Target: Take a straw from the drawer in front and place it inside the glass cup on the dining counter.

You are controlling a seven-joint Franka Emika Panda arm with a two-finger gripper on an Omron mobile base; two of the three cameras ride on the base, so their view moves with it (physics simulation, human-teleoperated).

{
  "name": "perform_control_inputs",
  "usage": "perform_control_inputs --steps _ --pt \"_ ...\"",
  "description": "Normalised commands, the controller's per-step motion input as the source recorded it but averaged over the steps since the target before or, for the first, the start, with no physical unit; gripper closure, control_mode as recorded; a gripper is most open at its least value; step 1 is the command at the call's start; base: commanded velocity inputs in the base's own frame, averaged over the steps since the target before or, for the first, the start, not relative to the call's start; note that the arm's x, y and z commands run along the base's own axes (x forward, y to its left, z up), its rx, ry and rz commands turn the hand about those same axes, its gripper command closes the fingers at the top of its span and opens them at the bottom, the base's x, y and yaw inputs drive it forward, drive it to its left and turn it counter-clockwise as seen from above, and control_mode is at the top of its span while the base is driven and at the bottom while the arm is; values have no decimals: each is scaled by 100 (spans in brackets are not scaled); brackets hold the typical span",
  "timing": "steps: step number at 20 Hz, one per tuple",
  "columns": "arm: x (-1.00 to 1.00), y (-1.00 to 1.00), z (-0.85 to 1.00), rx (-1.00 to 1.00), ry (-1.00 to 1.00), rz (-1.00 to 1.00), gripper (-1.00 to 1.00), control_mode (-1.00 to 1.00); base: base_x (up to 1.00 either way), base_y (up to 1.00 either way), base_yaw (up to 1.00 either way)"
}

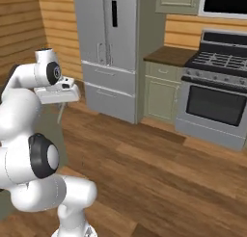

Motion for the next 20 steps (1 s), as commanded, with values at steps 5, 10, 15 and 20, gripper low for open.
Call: perform_control_inputs --steps 5,10,15,20 --pt "0 0 0 0 0 0 100 100 87 21 33" --pt "0 0 0 0 0 0 100 100 100 -3 29" --pt "0 0 0 0 0 0 100 100 100 -16 30" --pt "0 0 0 0 0 0 100 100 100 -10 38"
